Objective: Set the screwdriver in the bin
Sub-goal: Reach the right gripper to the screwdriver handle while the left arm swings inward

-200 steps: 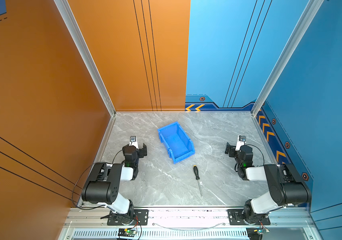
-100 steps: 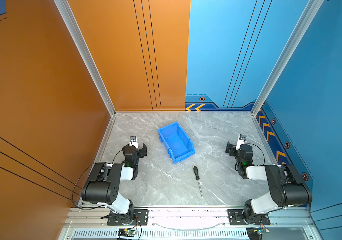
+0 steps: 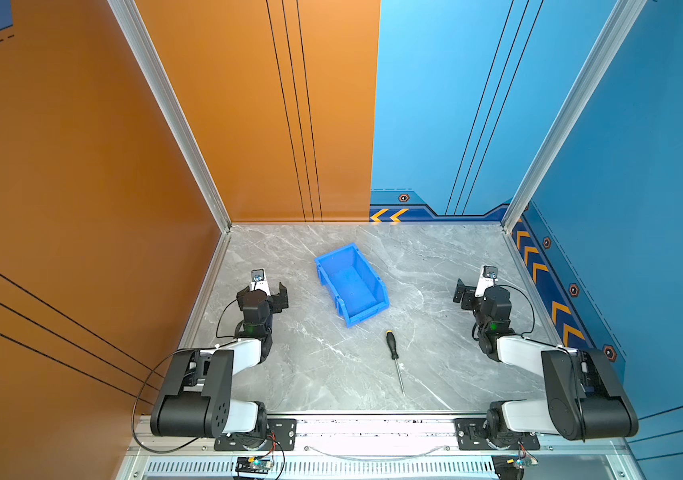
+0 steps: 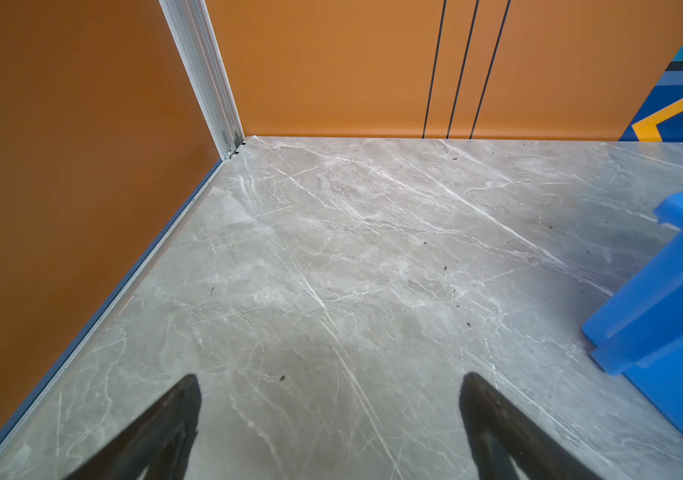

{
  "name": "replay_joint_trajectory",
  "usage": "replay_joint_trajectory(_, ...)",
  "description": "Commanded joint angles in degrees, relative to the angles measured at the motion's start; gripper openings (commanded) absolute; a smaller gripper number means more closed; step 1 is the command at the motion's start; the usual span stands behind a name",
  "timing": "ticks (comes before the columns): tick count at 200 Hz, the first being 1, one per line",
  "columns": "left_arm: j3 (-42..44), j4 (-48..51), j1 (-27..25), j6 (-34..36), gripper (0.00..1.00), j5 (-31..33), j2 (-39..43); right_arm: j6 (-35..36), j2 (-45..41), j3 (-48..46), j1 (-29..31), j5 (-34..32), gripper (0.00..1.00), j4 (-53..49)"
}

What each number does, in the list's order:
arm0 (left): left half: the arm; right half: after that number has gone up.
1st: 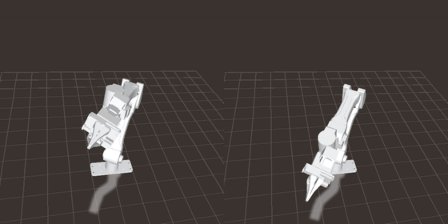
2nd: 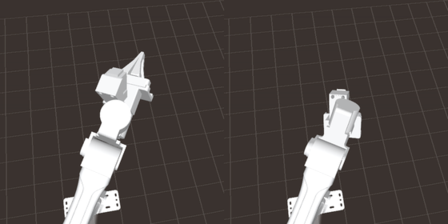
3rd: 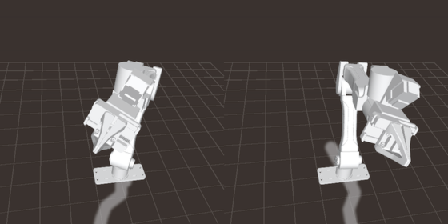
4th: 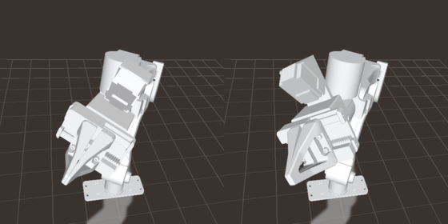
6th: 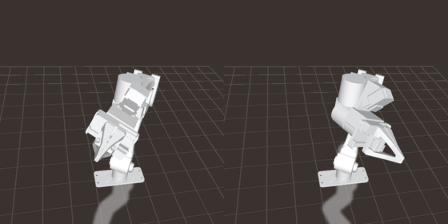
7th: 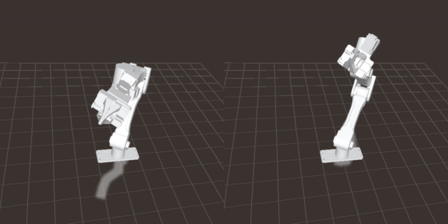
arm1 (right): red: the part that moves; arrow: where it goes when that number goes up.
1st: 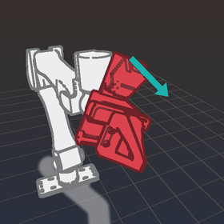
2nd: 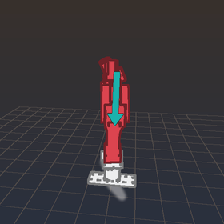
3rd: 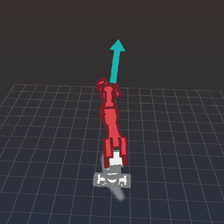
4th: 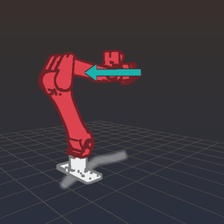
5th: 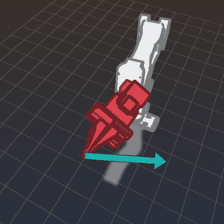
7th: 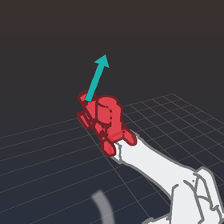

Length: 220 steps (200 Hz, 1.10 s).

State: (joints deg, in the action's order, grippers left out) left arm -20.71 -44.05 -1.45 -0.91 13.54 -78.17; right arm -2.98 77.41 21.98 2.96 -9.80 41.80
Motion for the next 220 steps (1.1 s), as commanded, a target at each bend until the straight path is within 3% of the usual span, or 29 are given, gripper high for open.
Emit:
replay_joint_trajectory(1, -1.94, 6.26, 0.27, -0.41, 0.98, 1.22, 2.92, 0.02, -3.81, 1.61, 1.43, -2.31, 1.0, -7.35)
replay_joint_trajectory(58, -7.45, 22.95, -0.21, -4.58, 0.98, 0.79, 9.71, -2.92, -13.96, 7.37, 6.55, -8.78, 1.0, -27.69)
replay_joint_trajectory(114, -17.33, 48.14, -0.8, -12.24, 0.98, -7.48, 15.36, -18.89, -18.17, 16.93, 11.67, -18.05, 1.0, -56.2)
replay_joint_trajectory(161, -19.83, 63.94, -4.23, -18.55, 0.98, -11.55, 19.89, -22.91, -17.53, 20.62, 15.65, -10.31, 1.0, -67.62)
replay_joint_trajectory(187, -20.79, 71.72, -6.46, -21.27, 0.98, -12.74, 22.36, -25.07, -18.93, 19.85, 20.46, -8.23, 1.0, -69.65)
replay_joint_trajectory(220, -21.55, 77.46, -11.04, -22.45, 0.98, -14.3, 26.24, -29.49, -17.54, 16.49, 26.06, -0.81, 1.0, -68.13)
